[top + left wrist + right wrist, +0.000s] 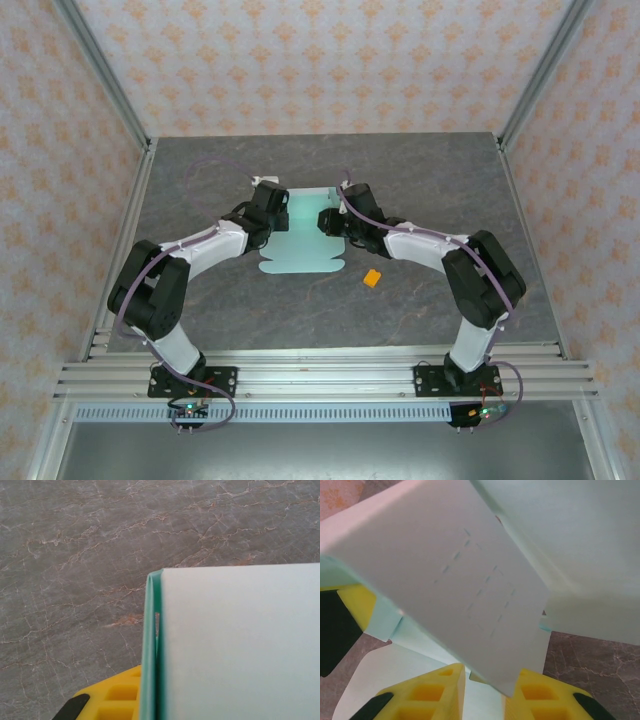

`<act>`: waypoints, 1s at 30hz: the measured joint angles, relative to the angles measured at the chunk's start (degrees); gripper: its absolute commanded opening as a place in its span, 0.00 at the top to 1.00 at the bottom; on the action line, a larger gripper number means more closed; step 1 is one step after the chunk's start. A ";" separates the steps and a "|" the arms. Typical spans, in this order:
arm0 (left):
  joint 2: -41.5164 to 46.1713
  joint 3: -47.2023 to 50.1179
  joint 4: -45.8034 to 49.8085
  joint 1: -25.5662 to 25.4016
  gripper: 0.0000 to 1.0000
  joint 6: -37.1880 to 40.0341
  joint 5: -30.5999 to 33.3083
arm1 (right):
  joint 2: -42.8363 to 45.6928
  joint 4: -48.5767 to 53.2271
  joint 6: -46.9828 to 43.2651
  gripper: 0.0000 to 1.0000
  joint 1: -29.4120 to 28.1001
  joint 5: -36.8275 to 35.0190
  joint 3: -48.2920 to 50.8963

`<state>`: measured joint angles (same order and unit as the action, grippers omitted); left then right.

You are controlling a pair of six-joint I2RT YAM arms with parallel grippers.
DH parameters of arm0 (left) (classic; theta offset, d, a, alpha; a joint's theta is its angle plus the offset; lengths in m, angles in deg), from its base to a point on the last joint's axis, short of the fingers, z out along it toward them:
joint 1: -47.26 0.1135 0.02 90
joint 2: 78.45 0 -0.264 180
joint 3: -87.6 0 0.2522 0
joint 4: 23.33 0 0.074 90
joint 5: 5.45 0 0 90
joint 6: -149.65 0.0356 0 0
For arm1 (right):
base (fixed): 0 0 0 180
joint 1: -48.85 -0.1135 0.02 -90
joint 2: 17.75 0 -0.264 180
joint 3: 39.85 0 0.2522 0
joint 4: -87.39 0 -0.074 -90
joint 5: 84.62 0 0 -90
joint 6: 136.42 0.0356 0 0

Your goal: Fold the paper box

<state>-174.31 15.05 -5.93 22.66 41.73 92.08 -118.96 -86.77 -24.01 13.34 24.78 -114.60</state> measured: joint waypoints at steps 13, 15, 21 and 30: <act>-0.44 0.00 -0.02 0.39 0.93 -0.04 -2.45 | 9.44 11.28 -7.65 0.61 2.03 0.39 -0.76; -0.44 0.00 -0.02 0.68 0.93 -0.04 -2.75 | 11.32 13.29 -8.85 0.59 2.97 0.85 -1.20; -0.44 0.00 -0.02 1.64 0.93 -0.09 -4.39 | 15.47 20.17 -13.44 0.55 5.75 1.66 -3.91; 0.09 0.13 -0.02 5.03 0.93 -0.72 -9.70 | 18.29 23.10 -15.63 0.52 17.44 2.60 -5.88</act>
<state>-174.22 15.18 -5.95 27.68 41.01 82.38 -100.66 -63.67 -39.63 30.79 27.38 -120.48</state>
